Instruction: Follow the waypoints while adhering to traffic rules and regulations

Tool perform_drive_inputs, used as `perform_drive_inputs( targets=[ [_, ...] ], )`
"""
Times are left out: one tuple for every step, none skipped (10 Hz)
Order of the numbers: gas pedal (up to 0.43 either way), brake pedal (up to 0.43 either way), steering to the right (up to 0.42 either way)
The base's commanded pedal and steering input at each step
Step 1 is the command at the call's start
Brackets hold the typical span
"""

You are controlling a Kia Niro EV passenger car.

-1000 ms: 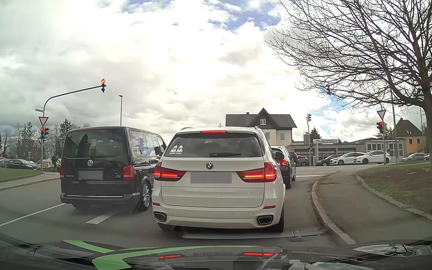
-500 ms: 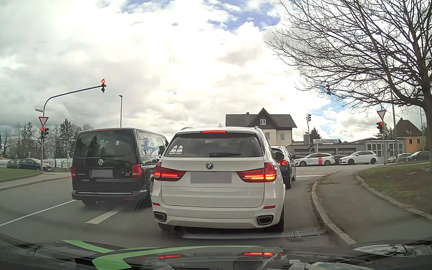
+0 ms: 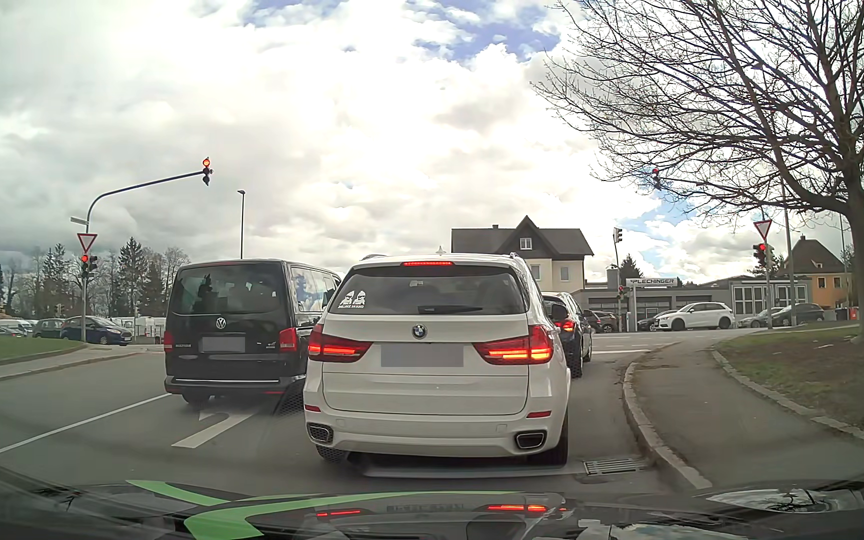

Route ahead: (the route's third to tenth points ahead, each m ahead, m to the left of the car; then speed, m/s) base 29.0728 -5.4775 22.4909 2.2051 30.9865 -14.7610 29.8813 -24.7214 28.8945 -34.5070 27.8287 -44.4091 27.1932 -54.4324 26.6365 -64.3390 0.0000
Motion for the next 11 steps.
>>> perform_drive_inputs(
  targets=[
    [0.0,0.317,0.016],
    [0.0,0.323,0.016],
    [0.0,0.323,0.016],
    [0.0,0.317,0.016],
    [0.0,0.317,0.016],
    [0.0,0.317,0.016],
    [0.0,0.317,0.016],
    [0.0,0.317,0.016],
    [0.0,0.323,0.016],
    [0.0,0.323,0.016],
    [0.0,0.323,0.016]
  ],
)
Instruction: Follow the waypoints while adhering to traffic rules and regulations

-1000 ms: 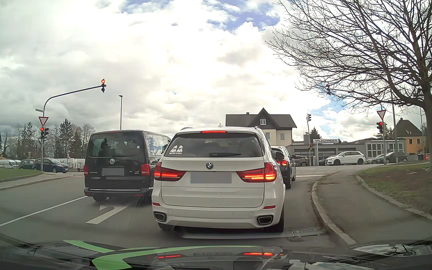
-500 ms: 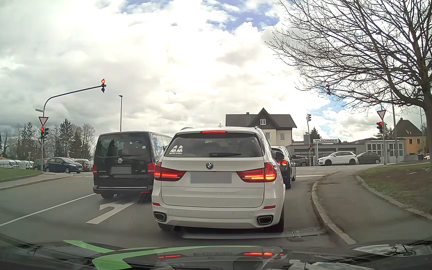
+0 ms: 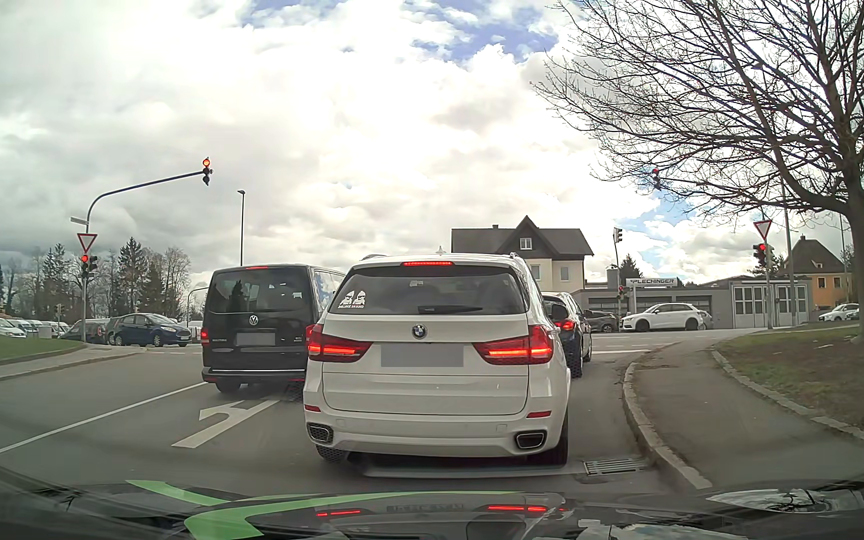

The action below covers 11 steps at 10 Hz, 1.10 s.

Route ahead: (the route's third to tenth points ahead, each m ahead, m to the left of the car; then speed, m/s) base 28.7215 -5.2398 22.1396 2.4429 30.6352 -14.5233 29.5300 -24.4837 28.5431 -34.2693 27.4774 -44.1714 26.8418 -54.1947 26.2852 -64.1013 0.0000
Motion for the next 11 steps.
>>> perform_drive_inputs(
  targets=[
    [0.0,0.323,0.016],
    [0.0,0.323,0.016],
    [0.0,0.323,0.016],
    [0.0,0.323,0.016],
    [0.0,0.323,0.016],
    [0.0,0.323,0.016],
    [0.0,0.323,0.016],
    [0.0,0.323,0.016],
    [0.0,0.323,0.016],
    [0.0,0.323,0.016],
    [0.0,0.323,0.016]
  ],
)
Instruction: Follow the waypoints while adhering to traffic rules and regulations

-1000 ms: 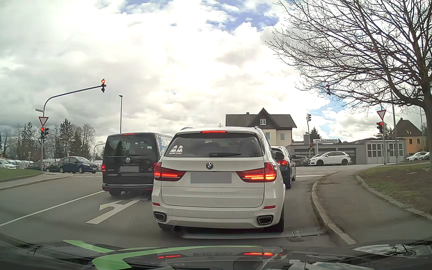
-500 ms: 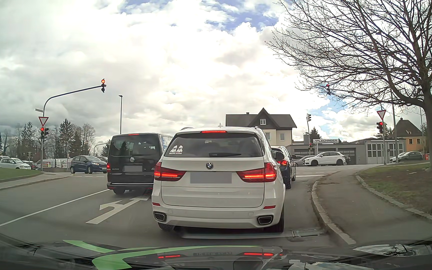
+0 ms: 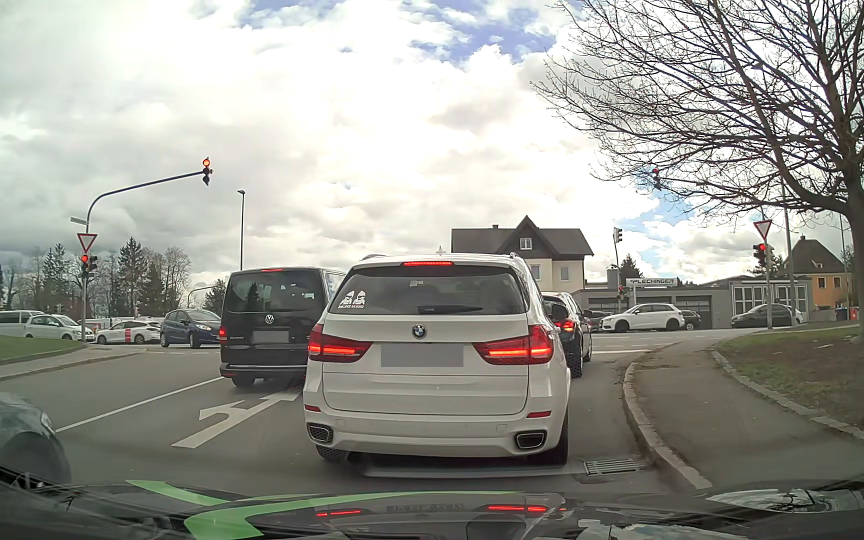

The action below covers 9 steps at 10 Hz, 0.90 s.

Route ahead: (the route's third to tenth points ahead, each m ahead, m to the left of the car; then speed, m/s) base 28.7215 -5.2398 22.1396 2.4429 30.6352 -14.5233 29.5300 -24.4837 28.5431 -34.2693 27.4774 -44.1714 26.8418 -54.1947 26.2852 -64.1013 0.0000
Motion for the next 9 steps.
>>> perform_drive_inputs(
  targets=[
    [0.0,0.323,0.016],
    [0.0,0.323,0.016],
    [0.0,0.323,0.016],
    [0.0,0.323,0.016],
    [0.0,0.323,0.016],
    [0.0,0.323,0.016],
    [0.0,0.323,0.016],
    [0.0,0.323,0.016],
    [0.0,0.323,0.016]
  ],
)
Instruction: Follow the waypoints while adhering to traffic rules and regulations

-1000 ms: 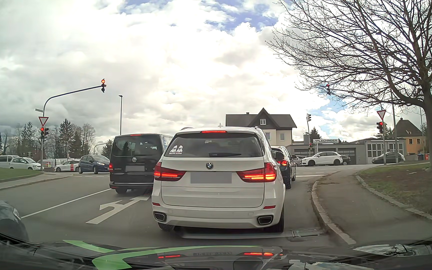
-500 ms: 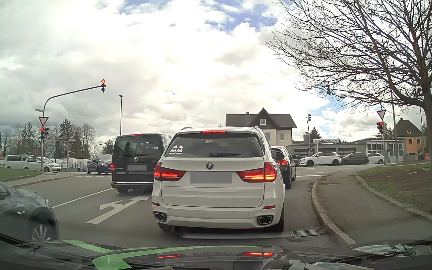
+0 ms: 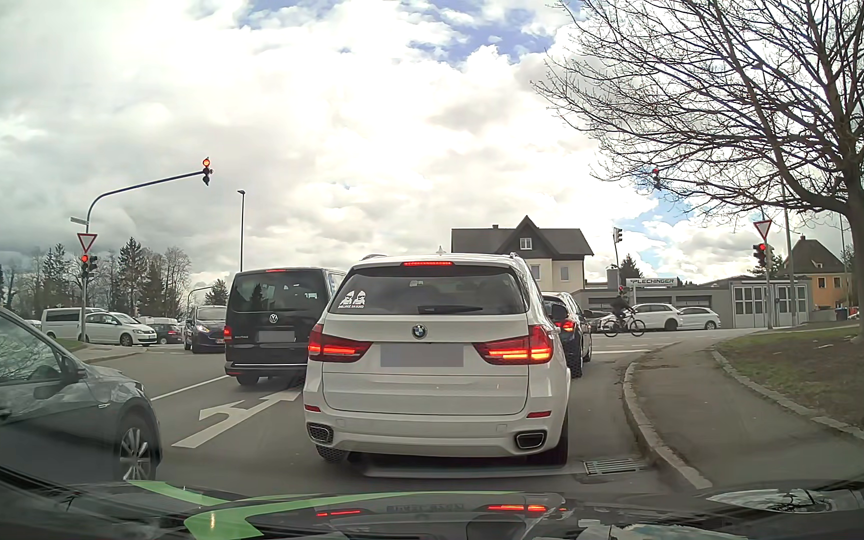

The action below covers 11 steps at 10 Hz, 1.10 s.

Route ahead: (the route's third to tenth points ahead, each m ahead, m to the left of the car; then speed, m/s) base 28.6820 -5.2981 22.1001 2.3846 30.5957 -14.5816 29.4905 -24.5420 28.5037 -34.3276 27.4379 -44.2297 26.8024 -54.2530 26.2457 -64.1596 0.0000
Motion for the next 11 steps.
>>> perform_drive_inputs(
  targets=[
    [0.0,0.323,0.016],
    [0.0,0.323,0.016],
    [0.0,0.323,0.016],
    [0.0,0.323,0.016],
    [0.0,0.323,0.016],
    [0.0,0.323,0.016],
    [0.0,0.323,0.016],
    [0.0,0.323,0.016],
    [0.0,0.323,0.016],
    [0.0,0.323,0.016],
    [0.0,0.323,0.016]
  ],
)
